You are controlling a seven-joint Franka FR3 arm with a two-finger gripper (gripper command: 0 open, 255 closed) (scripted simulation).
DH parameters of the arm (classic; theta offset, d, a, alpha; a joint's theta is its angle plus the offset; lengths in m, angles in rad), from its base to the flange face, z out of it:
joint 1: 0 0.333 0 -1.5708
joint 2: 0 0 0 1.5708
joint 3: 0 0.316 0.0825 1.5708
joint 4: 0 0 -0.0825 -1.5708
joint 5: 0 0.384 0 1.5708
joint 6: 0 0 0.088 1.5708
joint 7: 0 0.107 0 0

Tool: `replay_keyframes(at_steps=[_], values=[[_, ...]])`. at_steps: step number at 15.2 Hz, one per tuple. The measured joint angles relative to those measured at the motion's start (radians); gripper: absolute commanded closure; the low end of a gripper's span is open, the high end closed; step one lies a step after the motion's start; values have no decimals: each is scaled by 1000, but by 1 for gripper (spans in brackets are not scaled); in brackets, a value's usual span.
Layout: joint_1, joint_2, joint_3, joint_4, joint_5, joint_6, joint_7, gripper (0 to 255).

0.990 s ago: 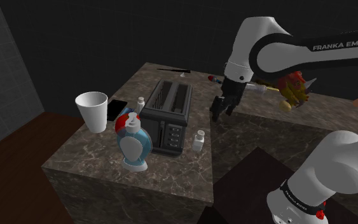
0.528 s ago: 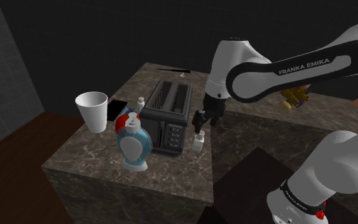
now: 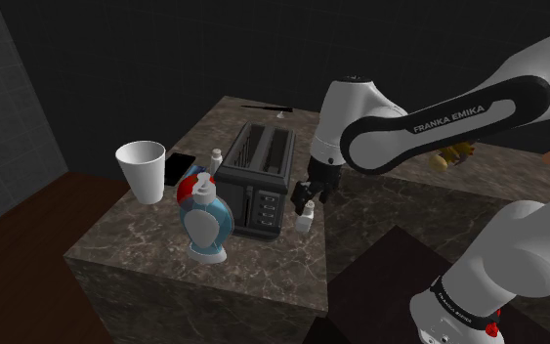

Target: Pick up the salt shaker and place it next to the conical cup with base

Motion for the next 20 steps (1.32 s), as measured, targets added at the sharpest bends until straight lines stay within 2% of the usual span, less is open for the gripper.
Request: replay_keyframes(at_steps=[4,5,15,20], values=[[-1,2,0,0,-1,3,0,0],[-1,2,0,-1,-1,3,0,255],[-1,3,0,0,-1,3,0,255],[1,-35,-12,28,2,-61,-6,255]])
